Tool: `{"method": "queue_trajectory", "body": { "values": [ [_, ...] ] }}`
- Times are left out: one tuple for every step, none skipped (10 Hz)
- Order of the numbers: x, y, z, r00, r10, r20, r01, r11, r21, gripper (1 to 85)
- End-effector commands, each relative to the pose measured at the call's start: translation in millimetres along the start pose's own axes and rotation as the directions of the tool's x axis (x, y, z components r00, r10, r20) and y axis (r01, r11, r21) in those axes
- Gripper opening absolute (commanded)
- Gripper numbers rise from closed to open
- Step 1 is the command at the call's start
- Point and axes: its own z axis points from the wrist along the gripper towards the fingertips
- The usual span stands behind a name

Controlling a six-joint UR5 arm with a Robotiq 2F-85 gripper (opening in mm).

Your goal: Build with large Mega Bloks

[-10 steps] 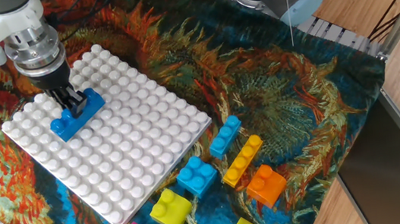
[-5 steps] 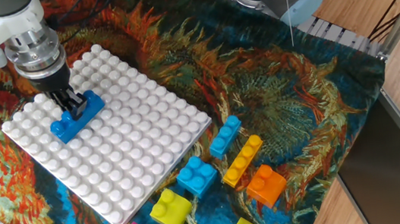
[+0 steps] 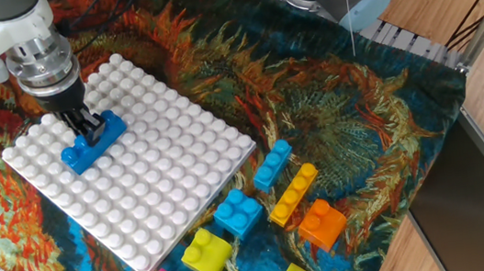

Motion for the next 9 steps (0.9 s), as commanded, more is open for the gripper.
{"method": "queue_trajectory", "body": {
  "values": [
    [-1.8,1.2,-0.4,1.000,0.003,0.006,-0.003,1.000,-0.012,1.3],
    [-2.5,2.1,0.5,1.000,0.002,0.007,-0.002,1.000,-0.015,1.3],
    [-3.1,3.4,1.2,1.000,-0.002,0.008,0.002,1.000,-0.019,1.3],
    [-4.7,3.7,2.3,1.000,-0.011,0.013,0.011,1.000,-0.021,1.3],
    [-5.2,2.5,3.0,1.000,-0.019,0.013,0.019,1.000,-0.021,1.3],
    [-4.2,-0.1,2.3,1.000,-0.030,0.009,0.030,0.999,-0.018,1.3],
    [-2.5,-2.8,1.3,0.999,-0.040,0.003,0.040,0.999,-0.010,1.3],
    [-1.8,-3.8,0.3,0.999,-0.047,0.001,0.048,0.999,-0.007,1.3],
    [-1.8,-1.3,1.2,0.999,-0.049,0.001,0.049,0.999,-0.010,1.3]
  ]
}}
